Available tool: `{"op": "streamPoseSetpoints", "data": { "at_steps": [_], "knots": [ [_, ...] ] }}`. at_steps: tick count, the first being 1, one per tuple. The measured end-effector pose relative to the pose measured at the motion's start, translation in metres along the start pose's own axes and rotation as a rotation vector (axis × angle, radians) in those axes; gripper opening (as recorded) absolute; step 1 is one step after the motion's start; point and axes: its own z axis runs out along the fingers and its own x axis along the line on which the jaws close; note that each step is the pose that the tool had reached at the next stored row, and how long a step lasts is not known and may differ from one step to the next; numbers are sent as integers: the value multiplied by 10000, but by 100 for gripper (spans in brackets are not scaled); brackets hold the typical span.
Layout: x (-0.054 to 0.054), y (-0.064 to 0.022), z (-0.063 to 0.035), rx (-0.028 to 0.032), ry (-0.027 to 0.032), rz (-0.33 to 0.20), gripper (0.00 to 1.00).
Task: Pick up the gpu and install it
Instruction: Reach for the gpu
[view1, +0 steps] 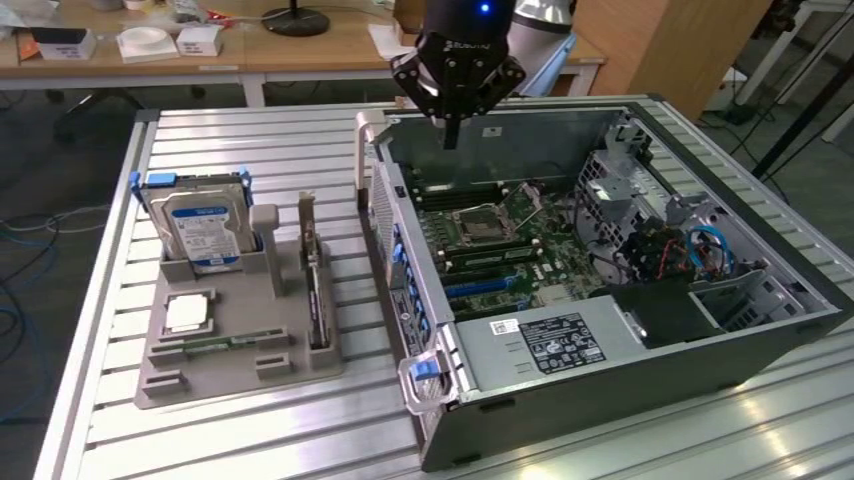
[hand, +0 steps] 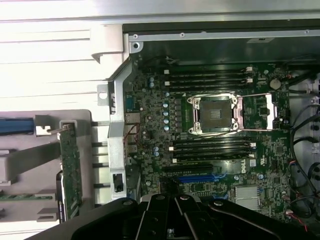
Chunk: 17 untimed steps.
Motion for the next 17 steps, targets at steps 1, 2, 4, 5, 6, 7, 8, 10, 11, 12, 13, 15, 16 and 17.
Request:
{"op": "streamPoseSetpoints", "data": {
  "at_steps": [1,2,4,5,6,7,8,10,11,12,13,15,16,17],
  "knots": [
    [4,0,0,0,0,0,11],
    [10,-1,0,0,0,0,11],
    [17,-1,0,0,0,0,11],
    [20,-1,0,0,0,-1,11],
    [23,-2,0,0,0,0,11],
    [27,-2,0,0,0,0,11],
    [30,-2,-1,0,0,0,11],
    [38,-3,-1,0,-1,0,11],
    [43,-3,-1,0,0,0,11],
    [47,-4,-1,0,-1,0,11],
    [52,-4,-1,0,-1,0,11],
    [60,-4,-1,0,-1,0,11],
    [63,-5,-1,0,-1,-1,11],
    [67,-5,-1,0,0,0,11]
  ]
}}
